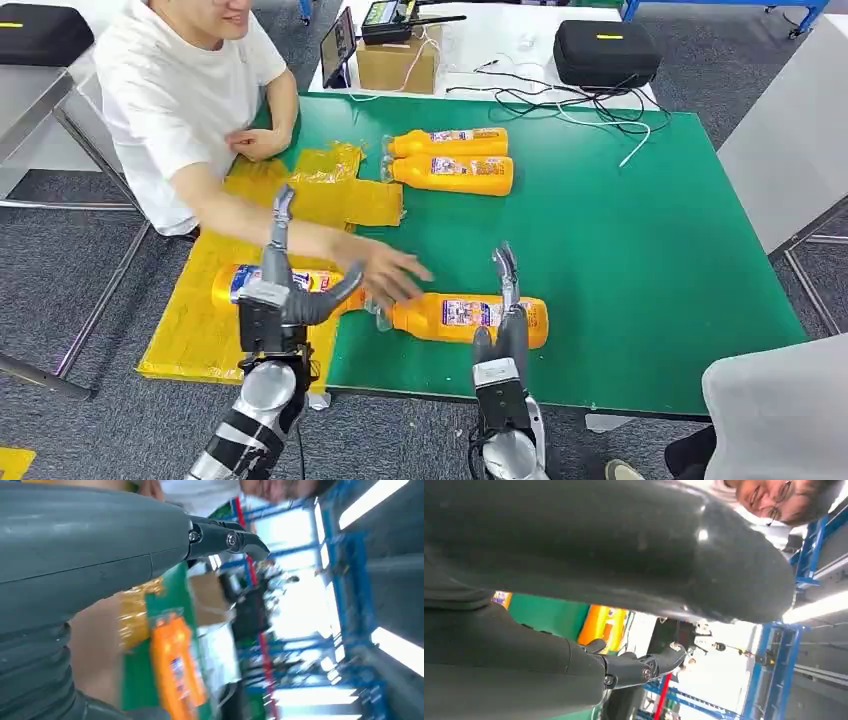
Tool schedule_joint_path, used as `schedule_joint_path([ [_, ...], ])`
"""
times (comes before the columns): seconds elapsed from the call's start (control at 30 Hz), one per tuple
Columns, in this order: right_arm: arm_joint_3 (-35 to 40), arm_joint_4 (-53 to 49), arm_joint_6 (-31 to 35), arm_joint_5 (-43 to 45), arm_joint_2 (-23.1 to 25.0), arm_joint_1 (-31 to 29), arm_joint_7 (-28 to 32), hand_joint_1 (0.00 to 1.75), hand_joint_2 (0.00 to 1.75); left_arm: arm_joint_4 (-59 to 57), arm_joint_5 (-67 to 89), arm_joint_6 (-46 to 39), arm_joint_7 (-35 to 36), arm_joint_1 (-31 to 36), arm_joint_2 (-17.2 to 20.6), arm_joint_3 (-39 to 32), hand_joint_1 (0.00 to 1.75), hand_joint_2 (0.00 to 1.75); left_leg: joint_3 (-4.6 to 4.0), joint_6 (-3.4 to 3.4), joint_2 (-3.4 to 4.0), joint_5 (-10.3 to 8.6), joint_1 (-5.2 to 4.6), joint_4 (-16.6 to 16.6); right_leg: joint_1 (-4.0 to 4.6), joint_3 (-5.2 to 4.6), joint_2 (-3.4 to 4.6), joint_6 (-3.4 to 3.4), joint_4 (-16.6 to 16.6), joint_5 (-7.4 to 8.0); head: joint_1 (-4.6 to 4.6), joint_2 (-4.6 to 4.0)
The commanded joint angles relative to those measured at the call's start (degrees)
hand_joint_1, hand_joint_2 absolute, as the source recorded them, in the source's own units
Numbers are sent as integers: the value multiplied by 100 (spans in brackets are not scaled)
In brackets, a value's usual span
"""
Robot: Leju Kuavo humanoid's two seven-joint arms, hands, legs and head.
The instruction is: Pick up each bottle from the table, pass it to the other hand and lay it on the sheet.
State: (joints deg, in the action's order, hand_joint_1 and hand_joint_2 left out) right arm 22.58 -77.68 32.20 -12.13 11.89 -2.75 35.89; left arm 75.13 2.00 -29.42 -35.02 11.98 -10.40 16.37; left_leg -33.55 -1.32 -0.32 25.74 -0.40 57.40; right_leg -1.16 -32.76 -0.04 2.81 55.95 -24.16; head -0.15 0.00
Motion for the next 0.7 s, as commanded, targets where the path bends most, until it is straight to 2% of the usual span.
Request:
schedule_joint_path([
  [0.03,-774,445,780,-4215,-421,-361,-394,0,175,2384,-1121,-59,-155,-1072,-48,-111,0,175,19,8,23,15,13,3,14,19,20,-12,-10,-3,2,0],
  [0.13,-673,691,780,-4943,-906,-598,-1325,0,175,2945,-959,-407,-313,-1666,-52,-136,0,175,18,5,24,14,5,-1,6,15,19,-7,-9,-4,0,0],
  [0.23,-444,1339,617,-5354,-1386,-901,-2282,0,175,2797,-444,-919,-383,-1831,-71,-191,0,175,27,7,29,16,11,-4,12,25,27,-9,-20,-2,-2,0],
  [0.37,-370,1607,273,-5294,-1600,-858,-2505,0,175,2646,-399,-910,-352,-1869,-174,-106,0,175,12,5,-2,6,7,-3,8,19,0,-7,-22,1,2,0],
  [0.43,-334,1694,269,-5738,-1708,-875,-2827,0,175,2585,-251,-991,-334,-1879,-160,-71,0,175,6,4,-6,6,1,-4,2,13,-2,-5,-20,-1,2,0],
  [0.53,-400,1654,172,-5868,-1742,-813,-3085,0,175,2295,713,-1058,-148,-1926,-366,-395,0,175,18,11,3,11,7,-4,10,23,1,-13,-22,-1,0,2],
  [0.7,-459,1505,86,-5759,-1662,-732,-3145,0,175,2203,930,-1058,-114,-1950,-393,-425,0,175,18,7,4,13,4,-2,6,20,4,-6,-17,-3,0,0],
])
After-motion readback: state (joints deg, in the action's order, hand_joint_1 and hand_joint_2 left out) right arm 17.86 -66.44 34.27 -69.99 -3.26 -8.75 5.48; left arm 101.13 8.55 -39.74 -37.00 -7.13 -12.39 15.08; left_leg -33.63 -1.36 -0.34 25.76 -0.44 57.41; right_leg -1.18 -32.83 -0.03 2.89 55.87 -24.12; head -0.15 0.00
